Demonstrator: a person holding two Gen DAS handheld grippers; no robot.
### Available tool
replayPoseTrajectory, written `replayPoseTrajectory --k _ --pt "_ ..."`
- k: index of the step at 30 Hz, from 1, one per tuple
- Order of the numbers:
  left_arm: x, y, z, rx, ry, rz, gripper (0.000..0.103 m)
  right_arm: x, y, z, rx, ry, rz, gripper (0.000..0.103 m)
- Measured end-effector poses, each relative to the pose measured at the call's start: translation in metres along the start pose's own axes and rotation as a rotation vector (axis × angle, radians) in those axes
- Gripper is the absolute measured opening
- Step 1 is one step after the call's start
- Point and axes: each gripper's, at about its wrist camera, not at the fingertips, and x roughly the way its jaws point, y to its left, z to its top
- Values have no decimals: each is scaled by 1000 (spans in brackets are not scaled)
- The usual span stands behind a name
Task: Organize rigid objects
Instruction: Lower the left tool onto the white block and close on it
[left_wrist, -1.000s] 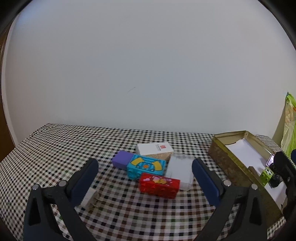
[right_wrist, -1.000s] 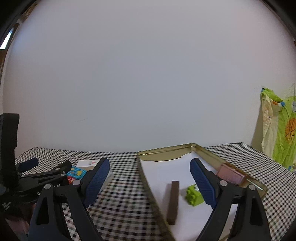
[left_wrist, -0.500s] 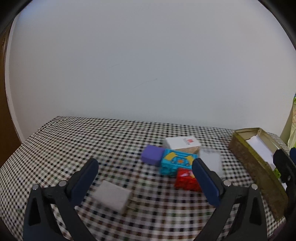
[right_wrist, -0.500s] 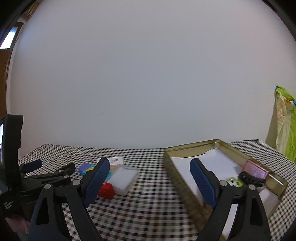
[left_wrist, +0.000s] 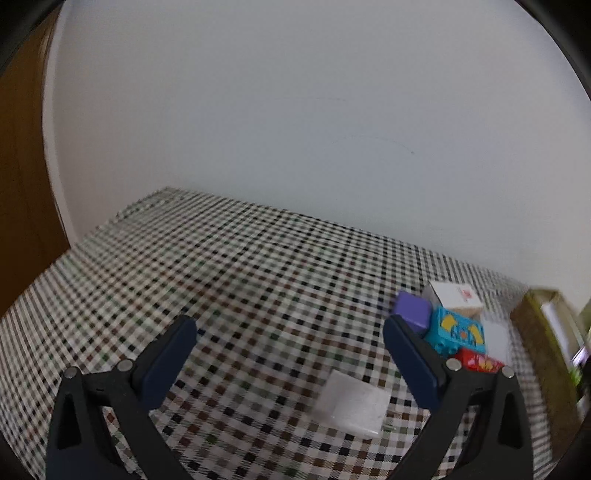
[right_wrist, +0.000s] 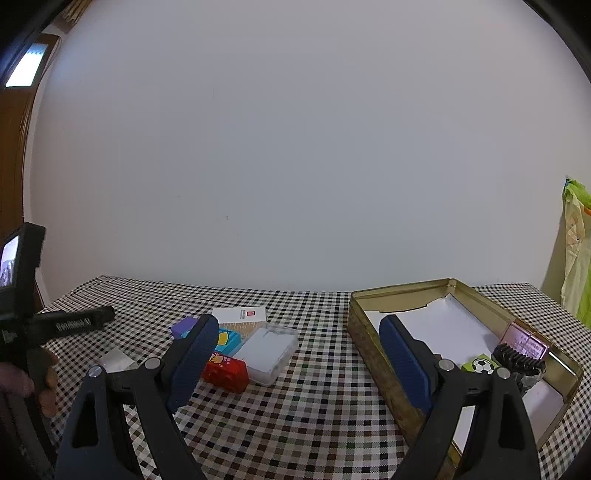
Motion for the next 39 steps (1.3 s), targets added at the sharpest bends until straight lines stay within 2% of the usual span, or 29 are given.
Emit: replayPoseTrajectory --k 3,7,10,12,15,17,19,22,24,26,28,31,34,36,39 --pt "-1 -3 -2 7 31 -51 102 1 -1 -2 3 13 2 90" --pt "0 -28 -11 150 92 -122 101 3 -4 -2 17 36 2 90" --pt "6 -52 -24 296 132 -105 92 3 -7 -3 33 46 3 90" --pt "7 -60 -31 351 145 -89 90 3 -9 -3 39 51 6 90" --pt "15 -62 -35 368 201 -101 80 3 -9 -2 41 54 8 90" --pt "25 -60 -36 349 264 -109 67 2 -9 -2 38 56 9 90" --pt "27 -54 -36 304 282 -138 66 1 -8 -2 35 60 11 90" --pt "26 -57 -37 316 280 -139 65 1 -8 -1 37 67 20 90" --pt "28 -53 -36 283 277 -176 65 3 -9 -2 39 81 28 90" --pt "22 -51 -34 242 250 -195 65 6 -9 -1 37 99 37 90" --pt "14 -51 -30 227 184 -172 65 11 -7 -1 37 131 60 90" --pt "9 -48 -26 178 139 -162 65 25 -6 -3 75 204 153 90" --pt "7 -44 -19 163 86 -126 65 48 1 -11 134 335 246 90" --pt "3 -42 -17 153 50 -97 65 60 9 -16 138 406 266 90" --pt "-1 -29 -8 112 42 -75 65 71 24 -16 129 434 276 90"
